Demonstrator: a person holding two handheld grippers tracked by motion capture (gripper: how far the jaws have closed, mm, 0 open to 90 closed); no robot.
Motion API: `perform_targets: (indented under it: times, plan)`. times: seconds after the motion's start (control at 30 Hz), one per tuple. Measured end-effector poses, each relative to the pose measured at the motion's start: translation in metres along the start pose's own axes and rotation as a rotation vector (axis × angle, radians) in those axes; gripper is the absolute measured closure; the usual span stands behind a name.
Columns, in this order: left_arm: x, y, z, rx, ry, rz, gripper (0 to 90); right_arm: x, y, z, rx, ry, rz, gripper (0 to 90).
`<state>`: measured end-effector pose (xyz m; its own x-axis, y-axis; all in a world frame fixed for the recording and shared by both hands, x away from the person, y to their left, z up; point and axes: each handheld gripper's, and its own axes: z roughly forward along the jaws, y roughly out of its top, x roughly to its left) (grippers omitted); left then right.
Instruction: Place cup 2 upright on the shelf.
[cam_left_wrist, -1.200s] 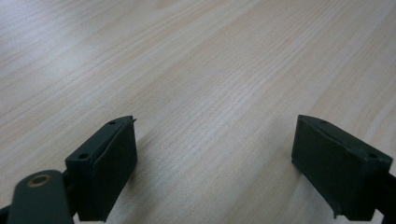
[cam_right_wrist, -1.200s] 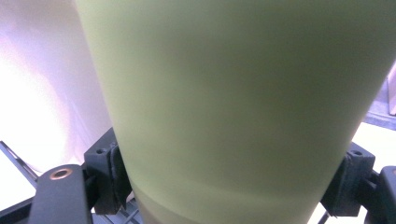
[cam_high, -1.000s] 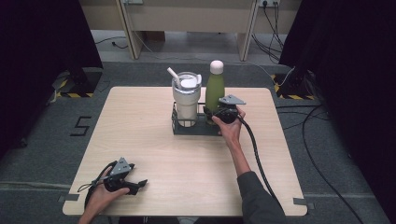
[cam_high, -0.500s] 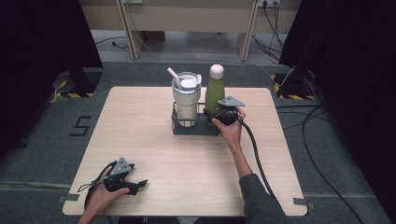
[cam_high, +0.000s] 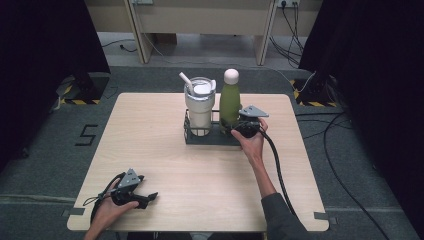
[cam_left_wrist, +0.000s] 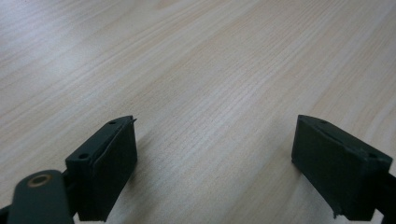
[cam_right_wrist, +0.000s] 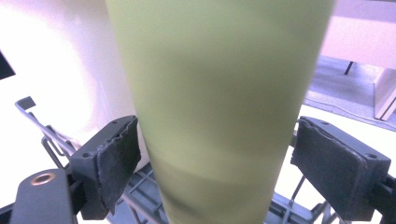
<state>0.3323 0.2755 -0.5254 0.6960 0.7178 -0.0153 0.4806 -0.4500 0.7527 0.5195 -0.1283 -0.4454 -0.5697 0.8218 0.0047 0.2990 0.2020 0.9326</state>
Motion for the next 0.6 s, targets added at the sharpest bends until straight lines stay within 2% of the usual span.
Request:
perform_targets:
  times: [0.33, 0.6]
  plan:
    - [0.0, 0.0, 0.0, -0.004, 0.0, -0.003, 13.5, 0.002, -0.001, -0.019, -0.019, 0.011, 0.011, 15.0]
    - [0.0, 0.0, 0.0, -0.001, 0.0, 0.0, 13.5, 0.004, -0.001, -0.028, -0.013, -0.001, 0.006, 15.0]
